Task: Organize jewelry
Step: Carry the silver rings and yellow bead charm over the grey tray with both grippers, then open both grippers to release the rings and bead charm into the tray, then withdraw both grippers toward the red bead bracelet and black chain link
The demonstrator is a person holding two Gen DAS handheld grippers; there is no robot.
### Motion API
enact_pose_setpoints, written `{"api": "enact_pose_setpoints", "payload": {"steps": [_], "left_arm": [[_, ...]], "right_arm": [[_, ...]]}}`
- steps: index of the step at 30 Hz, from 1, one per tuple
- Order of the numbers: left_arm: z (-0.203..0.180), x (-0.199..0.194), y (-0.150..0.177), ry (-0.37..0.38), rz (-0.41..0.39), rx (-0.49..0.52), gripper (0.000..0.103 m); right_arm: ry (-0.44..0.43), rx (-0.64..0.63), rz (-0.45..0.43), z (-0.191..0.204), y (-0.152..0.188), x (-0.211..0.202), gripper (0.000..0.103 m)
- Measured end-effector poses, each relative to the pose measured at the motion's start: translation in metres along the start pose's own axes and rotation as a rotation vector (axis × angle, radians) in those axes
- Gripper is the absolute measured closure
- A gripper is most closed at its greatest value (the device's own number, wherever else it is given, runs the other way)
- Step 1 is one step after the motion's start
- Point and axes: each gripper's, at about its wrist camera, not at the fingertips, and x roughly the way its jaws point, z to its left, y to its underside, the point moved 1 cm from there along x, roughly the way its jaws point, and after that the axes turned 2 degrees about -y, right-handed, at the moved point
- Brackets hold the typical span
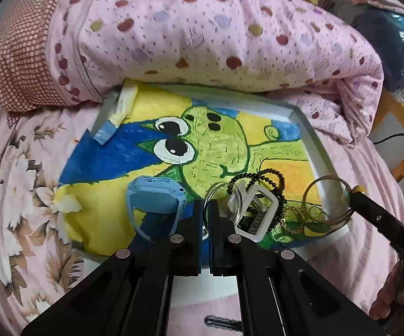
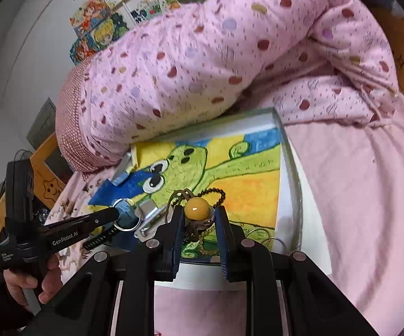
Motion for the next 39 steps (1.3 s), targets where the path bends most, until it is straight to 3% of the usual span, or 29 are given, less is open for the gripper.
{"api": "enact_pose_setpoints", "payload": {"steps": [9, 11, 13, 15, 17, 19, 22, 26, 30, 33, 37, 39], "left_arm": [[-0.005, 0.013, 0.004, 0.011, 0.01, 0.017, 0.101], [-0.005, 0.013, 0.005, 0.019, 0.009, 0.016, 0.101], [-0.005, 0.011, 0.006, 0.028, 0.012, 0.014, 0.096], [-0.006, 0.007, 0.007, 0.04, 0.007, 0.006, 0.073], [-0.005, -0.003, 0.008, 0.056, -0.025, -0.013, 0.061], [-0.004, -0.013, 0.009, 0.078, -0.056, -0.026, 0.057], [-0.005, -0.026, 0.009, 0.086, -0.079, -0.037, 0.044], [-0.008, -0.049, 0.013, 0.085, -0.118, -0.045, 0.041], [-0.009, -0.074, 0.02, 0.076, -0.174, -0.056, 0.011], [-0.008, -0.093, 0.025, 0.068, -0.217, -0.075, 0.009], [-0.012, -0.12, 0.034, 0.052, -0.266, -0.067, 0.008], [-0.015, -0.134, 0.041, 0.035, -0.296, -0.058, 0.002]], "right_arm": [[0.031, -0.028, 0.044, -0.003, 0.013, 0.017, 0.081], [0.033, -0.034, 0.044, -0.004, 0.014, 0.015, 0.076], [0.039, -0.043, 0.038, -0.002, 0.015, 0.013, 0.06], [0.052, -0.053, 0.014, -0.001, 0.015, 0.005, 0.052], [0.059, -0.054, 0.0, -0.001, 0.015, -0.002, 0.05], [0.077, -0.05, -0.028, -0.002, 0.016, -0.014, 0.043], [0.098, -0.045, -0.078, -0.003, 0.016, -0.033, 0.032], [0.113, -0.059, -0.137, 0.002, 0.015, -0.059, 0.023], [0.129, -0.084, -0.199, 0.012, 0.016, -0.086, 0.007], [0.139, -0.111, -0.248, 0.022, 0.019, -0.11, 0.0], [0.159, -0.148, -0.292, 0.036, 0.025, -0.135, 0.0], [0.173, -0.177, -0.322, 0.047, 0.031, -0.151, 0.0]]}}
